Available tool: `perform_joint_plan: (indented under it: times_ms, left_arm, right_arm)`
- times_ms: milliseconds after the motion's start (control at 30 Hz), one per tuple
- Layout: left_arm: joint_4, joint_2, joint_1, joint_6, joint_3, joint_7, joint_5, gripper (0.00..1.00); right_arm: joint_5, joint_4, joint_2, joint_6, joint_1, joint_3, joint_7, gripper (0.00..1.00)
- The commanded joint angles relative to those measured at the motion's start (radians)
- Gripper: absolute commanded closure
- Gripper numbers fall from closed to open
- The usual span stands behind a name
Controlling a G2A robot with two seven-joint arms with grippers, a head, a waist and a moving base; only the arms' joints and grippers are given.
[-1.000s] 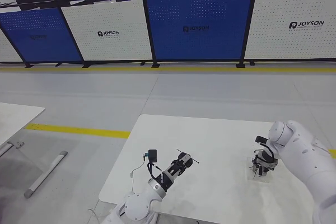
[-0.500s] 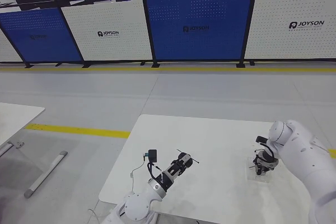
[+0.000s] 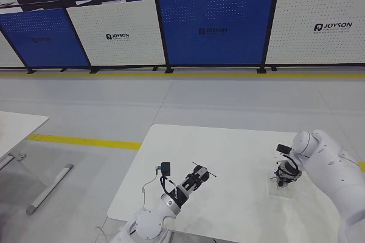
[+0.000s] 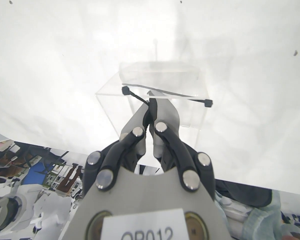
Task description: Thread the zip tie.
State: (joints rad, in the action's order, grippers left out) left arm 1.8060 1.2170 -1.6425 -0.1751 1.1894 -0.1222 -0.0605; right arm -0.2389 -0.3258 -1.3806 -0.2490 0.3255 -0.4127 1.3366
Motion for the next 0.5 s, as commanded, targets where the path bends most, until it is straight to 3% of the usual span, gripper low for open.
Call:
perform_joint_plan:
  times_ms: [0,467]
  left_arm:
    - [0.000,0.000,0.000,0.000,0.000,0.000,0.000,1.00]
    - [0.000,0.000,0.000,0.000,0.000,0.000,0.000,1.00]
  right_arm:
    - [-0.007,-0.022,0.009,-0.003,0.007,-0.006,-0.001,1.00]
    - [-0.049,-0.215,0.097,-0.078,0.069,-0.073,0.004,1.00]
